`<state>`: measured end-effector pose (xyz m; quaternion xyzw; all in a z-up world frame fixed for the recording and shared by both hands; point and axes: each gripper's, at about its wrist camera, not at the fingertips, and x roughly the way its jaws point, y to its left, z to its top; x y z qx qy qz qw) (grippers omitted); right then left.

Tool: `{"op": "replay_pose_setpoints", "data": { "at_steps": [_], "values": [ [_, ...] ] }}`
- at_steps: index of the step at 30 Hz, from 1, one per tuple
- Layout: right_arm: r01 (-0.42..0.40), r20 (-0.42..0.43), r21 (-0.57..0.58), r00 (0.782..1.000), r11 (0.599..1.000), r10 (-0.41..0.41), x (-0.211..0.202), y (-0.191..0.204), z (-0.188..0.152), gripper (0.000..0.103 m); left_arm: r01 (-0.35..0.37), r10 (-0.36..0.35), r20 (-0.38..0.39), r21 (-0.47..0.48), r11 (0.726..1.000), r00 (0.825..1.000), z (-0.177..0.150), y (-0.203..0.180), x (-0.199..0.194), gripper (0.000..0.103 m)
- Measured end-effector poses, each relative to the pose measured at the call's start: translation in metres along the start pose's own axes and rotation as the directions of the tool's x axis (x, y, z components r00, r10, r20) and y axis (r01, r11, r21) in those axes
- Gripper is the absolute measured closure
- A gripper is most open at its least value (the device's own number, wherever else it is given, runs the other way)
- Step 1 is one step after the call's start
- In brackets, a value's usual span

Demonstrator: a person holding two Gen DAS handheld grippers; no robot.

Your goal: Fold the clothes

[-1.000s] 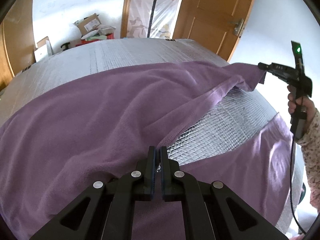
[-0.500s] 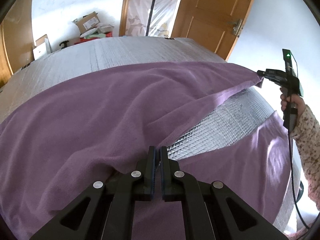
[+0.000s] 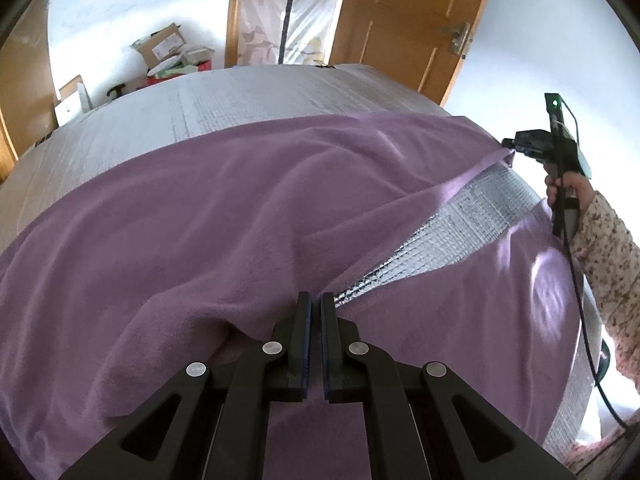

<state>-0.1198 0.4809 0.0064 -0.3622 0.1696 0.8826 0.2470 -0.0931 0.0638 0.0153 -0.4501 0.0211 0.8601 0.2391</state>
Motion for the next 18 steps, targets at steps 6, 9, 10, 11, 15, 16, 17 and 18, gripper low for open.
{"op": "replay_pose_setpoints", "data": {
  "at_steps": [6, 9, 10, 11, 15, 16, 17, 18],
  "values": [
    [0.066, 0.036, 0.009, 0.997, 0.998, -0.066, -0.012, 0.000, 0.001, 0.096, 0.018, -0.018, -0.005, 0.000, 1.000, 1.000, 0.001, 0.002, 0.000, 0.099],
    [0.022, 0.054, 0.014, 0.998, 1.000, -0.023, -0.020, -0.002, 0.003, 0.096, 0.039, -0.038, 0.007, -0.014, 0.999, 0.999, 0.002, 0.005, -0.004, 0.099],
    [-0.017, 0.042, 0.044, 0.999, 0.999, 0.015, -0.019, -0.007, 0.005, 0.096, 0.049, -0.049, 0.014, -0.023, 0.999, 0.999, 0.003, 0.007, -0.007, 0.099],
    [-0.055, 0.030, 0.074, 0.998, 0.996, 0.053, -0.018, -0.012, 0.006, 0.096, 0.057, -0.057, 0.022, -0.032, 0.998, 0.998, 0.004, 0.008, -0.009, 0.099],
    [-0.100, -0.019, 0.081, 0.995, 0.992, 0.102, -0.008, -0.016, 0.007, 0.093, 0.074, -0.072, 0.048, -0.052, 0.996, 0.996, 0.007, 0.010, -0.017, 0.099],
    [-0.108, -0.021, 0.088, 0.994, 0.990, 0.110, -0.008, -0.018, 0.006, 0.092, 0.074, -0.072, 0.052, -0.056, 0.996, 0.996, 0.007, 0.010, -0.018, 0.099],
    [-0.117, -0.023, 0.096, 0.993, 0.989, 0.120, -0.007, -0.019, 0.004, 0.087, 0.075, -0.072, 0.057, -0.064, 0.995, 0.996, 0.008, 0.010, -0.019, 0.099],
    [-0.143, -0.024, 0.124, 0.989, 0.982, 0.147, -0.006, -0.024, 0.003, 0.083, 0.078, -0.074, 0.061, -0.068, 0.995, 0.995, 0.009, 0.009, -0.020, 0.099]
  ]
}}
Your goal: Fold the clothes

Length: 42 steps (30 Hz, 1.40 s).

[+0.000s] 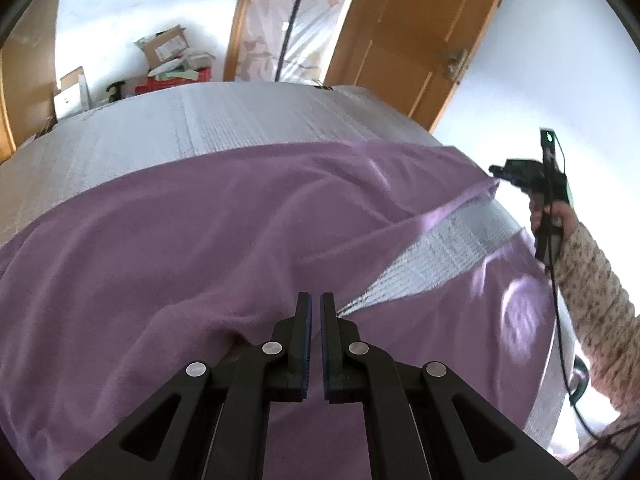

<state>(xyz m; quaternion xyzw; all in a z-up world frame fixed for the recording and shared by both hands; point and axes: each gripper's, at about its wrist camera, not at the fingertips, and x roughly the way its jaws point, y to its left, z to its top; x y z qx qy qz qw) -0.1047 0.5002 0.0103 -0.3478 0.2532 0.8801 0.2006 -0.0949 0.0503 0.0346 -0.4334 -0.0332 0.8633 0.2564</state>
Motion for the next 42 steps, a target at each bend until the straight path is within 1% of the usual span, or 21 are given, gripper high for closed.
{"op": "replay_pose_setpoints", "data": {
  "at_steps": [1, 3, 6, 9, 10, 11, 13, 16, 22, 24, 25, 26, 27, 28, 29, 31, 34, 37, 39, 40, 42],
  "values": [
    [-0.027, -0.004, 0.028, 1.000, 0.999, 0.028, 0.001, -0.005, 0.000, 0.075, 0.005, -0.005, 0.003, -0.001, 1.000, 1.000, 0.002, -0.001, 0.000, 0.099],
    [-0.061, -0.018, 0.076, 0.998, 0.995, 0.062, 0.005, -0.012, 0.001, 0.074, 0.010, -0.010, 0.006, 0.000, 1.000, 1.000, 0.006, -0.003, 0.002, 0.098],
    [-0.108, -0.021, 0.041, 0.994, 0.993, 0.108, 0.004, -0.008, 0.000, 0.074, 0.001, -0.001, 0.002, 0.005, 1.000, 1.000, 0.012, -0.006, 0.011, 0.098],
    [-0.088, -0.075, 0.005, 0.993, 0.996, 0.088, 0.013, 0.000, 0.001, 0.072, 0.000, 0.000, -0.010, -0.007, 1.000, 1.000, 0.015, -0.008, 0.022, 0.098],
    [-0.092, -0.093, 0.015, 0.991, 0.996, 0.093, 0.015, 0.001, 0.000, 0.074, -0.002, 0.002, -0.020, -0.009, 1.000, 1.000, 0.014, -0.008, 0.025, 0.098],
    [-0.093, -0.097, 0.013, 0.991, 0.996, 0.094, 0.015, 0.002, 0.000, 0.083, -0.003, 0.003, -0.030, -0.010, 1.000, 1.000, 0.013, -0.008, 0.028, 0.098],
    [-0.093, -0.098, -0.008, 0.991, 0.996, 0.092, 0.014, 0.008, -0.002, 0.093, -0.006, 0.006, -0.050, -0.013, 1.000, 0.999, 0.012, -0.008, 0.033, 0.098],
    [-0.123, -0.082, -0.038, 0.989, 0.992, 0.120, 0.006, 0.018, -0.004, 0.102, -0.008, 0.007, -0.073, -0.022, 1.000, 0.997, 0.010, -0.006, 0.039, 0.098],
    [-0.241, -0.134, -0.116, 0.965, 0.964, 0.226, 0.004, 0.052, -0.021, 0.103, -0.006, 0.003, -0.074, -0.032, 0.999, 0.997, 0.008, -0.004, 0.040, 0.098],
    [-0.222, -0.089, -0.146, 0.973, 0.964, 0.211, -0.004, 0.056, -0.023, 0.102, -0.007, 0.005, -0.074, -0.033, 0.999, 0.997, 0.007, -0.004, 0.040, 0.098],
    [-0.179, -0.048, -0.148, 0.984, 0.973, 0.173, -0.007, 0.054, -0.020, 0.102, -0.009, 0.006, -0.077, -0.033, 0.999, 0.997, 0.007, -0.004, 0.041, 0.098],
    [-0.136, -0.010, -0.147, 0.991, 0.980, 0.136, -0.010, 0.051, -0.017, 0.096, -0.011, 0.008, -0.077, -0.030, 0.999, 0.997, 0.006, -0.004, 0.041, 0.098],
    [-0.113, -0.002, -0.134, 0.993, 0.984, 0.114, -0.009, 0.045, -0.013, 0.089, -0.012, 0.010, -0.075, -0.026, 1.000, 0.997, 0.006, -0.005, 0.041, 0.098],
    [-0.091, 0.004, -0.121, 0.996, 0.988, 0.092, -0.009, 0.040, -0.010, 0.074, -0.013, 0.012, -0.074, -0.023, 1.000, 0.997, 0.005, -0.005, 0.041, 0.098],
    [-0.072, 0.003, -0.106, 0.997, 0.992, 0.073, -0.005, 0.032, -0.005, 0.064, -0.014, 0.013, -0.073, -0.020, 1.000, 0.997, 0.005, -0.005, 0.041, 0.098],
    [-0.051, -0.016, -0.088, 0.999, 0.995, 0.049, 0.003, 0.022, -0.002, 0.062, -0.011, 0.009, -0.071, -0.024, 1.000, 0.997, 0.006, -0.004, 0.042, 0.098],
    [-0.056, -0.081, -0.044, 0.995, 0.997, 0.053, 0.020, 0.013, -0.007, 0.062, -0.005, 0.003, -0.066, -0.031, 1.000, 0.998, 0.004, -0.003, 0.041, 0.098],
    [-0.101, -0.116, 0.007, 0.988, 0.995, 0.101, 0.029, 0.007, -0.015, 0.063, -0.006, 0.004, -0.066, -0.029, 1.000, 0.998, 0.004, -0.003, 0.041, 0.098],
    [-0.117, -0.110, 0.030, 0.987, 0.993, 0.120, 0.031, 0.005, -0.015, 0.074, -0.007, 0.006, -0.065, -0.028, 1.000, 0.998, 0.003, -0.003, 0.041, 0.098],
    [-0.121, -0.113, 0.031, 0.986, 0.992, 0.124, 0.030, 0.005, -0.015, 0.086, -0.008, 0.006, -0.064, -0.028, 1.000, 0.998, 0.003, -0.003, 0.041, 0.098],
    [-0.128, -0.112, 0.023, 0.985, 0.991, 0.130, 0.026, 0.005, -0.015, 0.091, -0.007, 0.005, -0.062, -0.030, 1.000, 0.998, 0.003, -0.003, 0.041, 0.098]
  ]
}}
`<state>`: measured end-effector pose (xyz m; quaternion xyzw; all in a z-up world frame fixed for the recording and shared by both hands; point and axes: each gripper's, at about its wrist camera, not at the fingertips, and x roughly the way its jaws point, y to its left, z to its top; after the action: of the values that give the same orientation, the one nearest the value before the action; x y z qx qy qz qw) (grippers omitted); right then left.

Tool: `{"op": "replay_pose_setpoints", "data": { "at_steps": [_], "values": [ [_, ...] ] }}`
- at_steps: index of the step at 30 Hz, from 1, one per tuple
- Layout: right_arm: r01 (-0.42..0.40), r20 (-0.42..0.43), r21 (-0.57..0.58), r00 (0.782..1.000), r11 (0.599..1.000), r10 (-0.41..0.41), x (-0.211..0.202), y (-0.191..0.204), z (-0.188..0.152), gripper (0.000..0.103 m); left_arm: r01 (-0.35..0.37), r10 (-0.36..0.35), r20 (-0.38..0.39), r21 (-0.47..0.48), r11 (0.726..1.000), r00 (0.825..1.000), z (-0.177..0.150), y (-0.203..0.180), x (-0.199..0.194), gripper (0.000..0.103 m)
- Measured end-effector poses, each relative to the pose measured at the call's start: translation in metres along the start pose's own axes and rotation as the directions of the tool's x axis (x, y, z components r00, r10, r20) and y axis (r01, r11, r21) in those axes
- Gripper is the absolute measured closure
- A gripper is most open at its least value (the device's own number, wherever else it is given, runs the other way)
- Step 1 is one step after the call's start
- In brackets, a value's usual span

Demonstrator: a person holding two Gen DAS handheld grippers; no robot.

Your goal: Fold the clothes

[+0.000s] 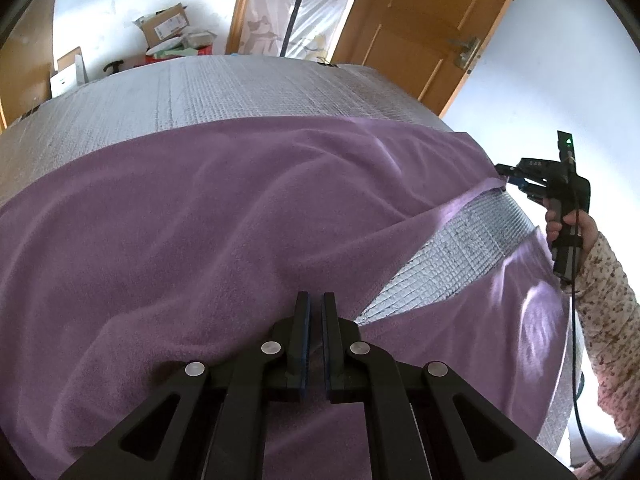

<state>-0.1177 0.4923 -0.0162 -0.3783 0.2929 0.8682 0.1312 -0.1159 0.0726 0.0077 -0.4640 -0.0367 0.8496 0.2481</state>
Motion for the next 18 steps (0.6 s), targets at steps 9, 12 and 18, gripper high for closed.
{"op": "replay_pose_setpoints", "data": {
  "at_steps": [9, 12, 18],
  "values": [
    [-0.120, 0.073, -0.185, 0.988, 0.975, 0.135, -0.040, 0.048, -0.010, 0.095, -0.008, 0.008, 0.007, 0.002, 1.000, 1.000, -0.003, -0.001, -0.001, 0.098],
    [-0.137, 0.056, -0.313, 0.985, 0.940, 0.162, -0.045, 0.078, -0.025, 0.095, -0.011, 0.011, 0.008, 0.004, 1.000, 1.000, -0.002, -0.002, -0.001, 0.098],
    [-0.155, -0.009, -0.457, 0.985, 0.876, 0.170, -0.039, 0.113, -0.060, 0.095, -0.014, 0.014, 0.011, 0.002, 1.000, 1.000, -0.002, -0.003, 0.000, 0.098]
  ]
}}
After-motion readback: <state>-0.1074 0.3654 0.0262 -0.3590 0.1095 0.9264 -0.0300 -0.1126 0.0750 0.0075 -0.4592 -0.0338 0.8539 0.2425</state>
